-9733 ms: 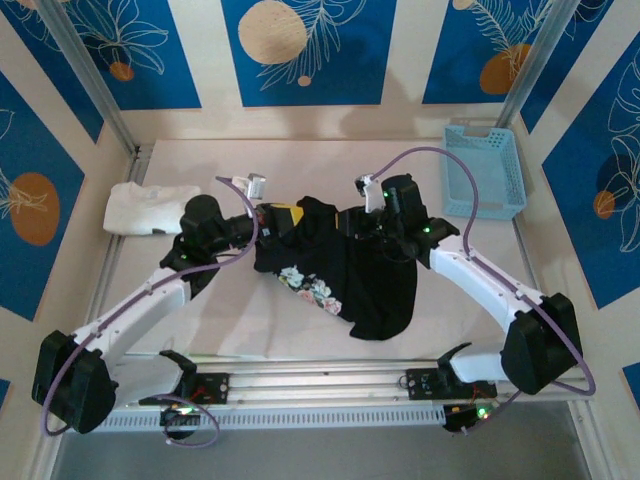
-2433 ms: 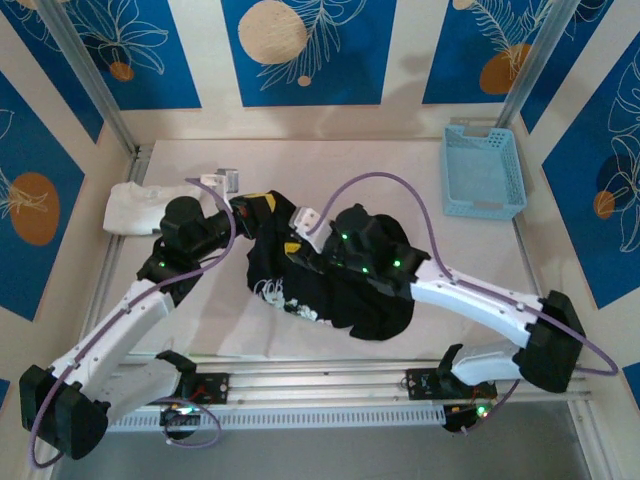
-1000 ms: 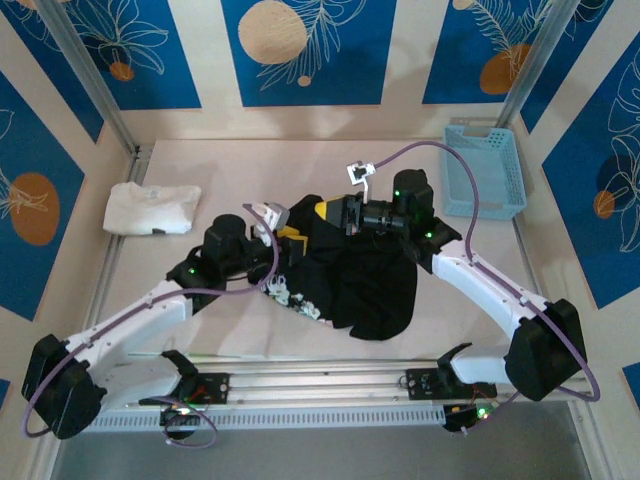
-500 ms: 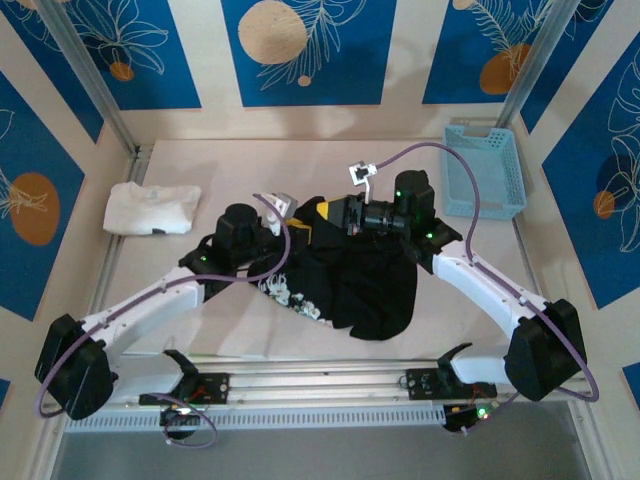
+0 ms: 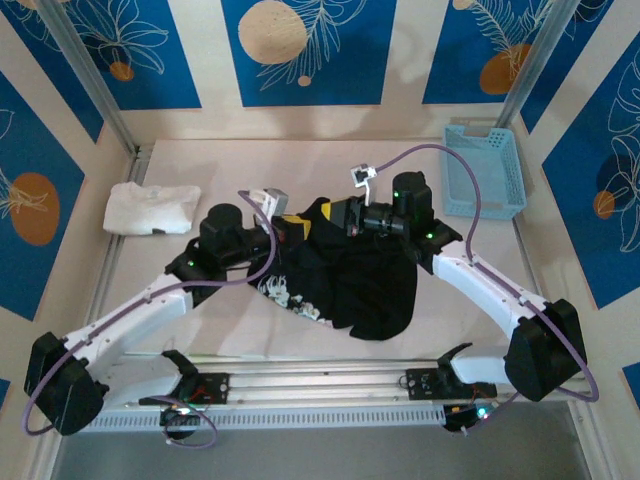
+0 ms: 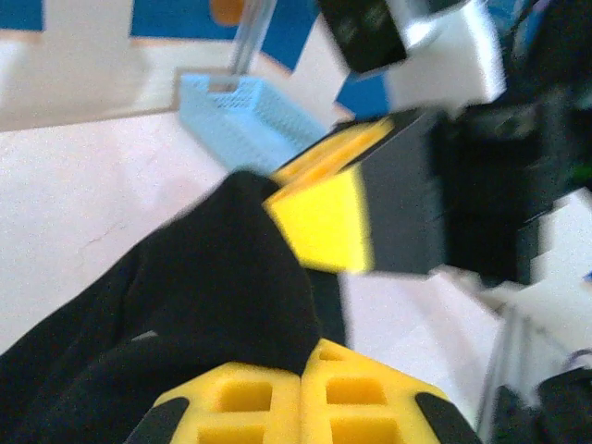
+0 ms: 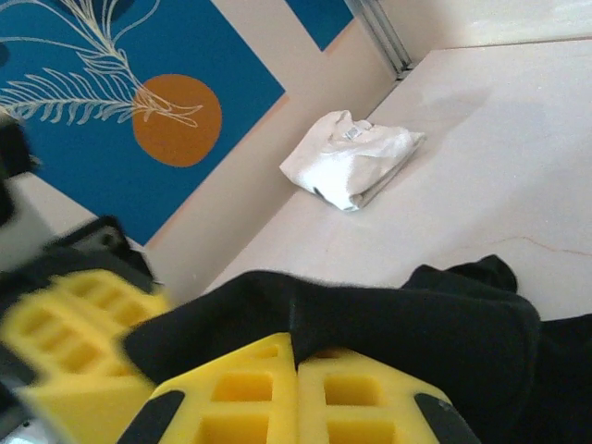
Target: Fold the inside-out t-shirt
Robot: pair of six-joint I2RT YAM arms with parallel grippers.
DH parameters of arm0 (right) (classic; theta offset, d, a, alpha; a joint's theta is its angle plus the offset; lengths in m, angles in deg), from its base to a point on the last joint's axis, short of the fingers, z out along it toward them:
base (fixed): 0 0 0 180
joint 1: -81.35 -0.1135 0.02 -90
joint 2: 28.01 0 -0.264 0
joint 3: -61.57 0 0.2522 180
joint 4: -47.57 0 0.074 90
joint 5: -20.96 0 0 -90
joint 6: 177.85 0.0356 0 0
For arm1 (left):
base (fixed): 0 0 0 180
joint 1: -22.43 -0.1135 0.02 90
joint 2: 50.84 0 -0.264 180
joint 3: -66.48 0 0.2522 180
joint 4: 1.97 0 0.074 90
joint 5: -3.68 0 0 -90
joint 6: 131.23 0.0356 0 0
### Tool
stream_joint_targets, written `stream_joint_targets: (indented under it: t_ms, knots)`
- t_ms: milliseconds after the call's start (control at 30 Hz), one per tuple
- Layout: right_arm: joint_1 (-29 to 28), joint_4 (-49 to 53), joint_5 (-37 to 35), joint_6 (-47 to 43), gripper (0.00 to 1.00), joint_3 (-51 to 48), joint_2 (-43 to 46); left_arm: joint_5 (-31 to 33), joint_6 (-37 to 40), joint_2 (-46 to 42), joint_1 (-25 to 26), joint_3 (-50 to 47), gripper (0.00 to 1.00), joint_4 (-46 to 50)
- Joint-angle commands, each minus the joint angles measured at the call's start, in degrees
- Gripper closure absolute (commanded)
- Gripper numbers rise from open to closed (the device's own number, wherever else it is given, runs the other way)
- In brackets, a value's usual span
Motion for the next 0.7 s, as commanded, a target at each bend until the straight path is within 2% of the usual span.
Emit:
stream_joint_targets:
  t_ms: [0,233,433,667]
  knots:
    - [-1.53,3.01,-3.58,-3.83,0.91,0.97,1.31,-6.3,-7.08,-1.71,-1.27,-0.22,1.0,-6.64]
    - [-3.99,13.02,-15.2,-12.93,0.69,3.01,6.16,-1.93,-12.95,-5.2,-5.35,-1.61,1.0,-6.51]
    - [-8.89,11.78,-18.52,-23.1,0.62,-1.44,11.79,-3.63,-14.45,-6.45,-7.46,-2.96,1.0,-8.11]
    - [-16.31,12.31,-24.11,-32.44,0.52,-1.48,8.4,-4.4,-15.23,-6.5,-7.71,-3.14,1.0,-8.55]
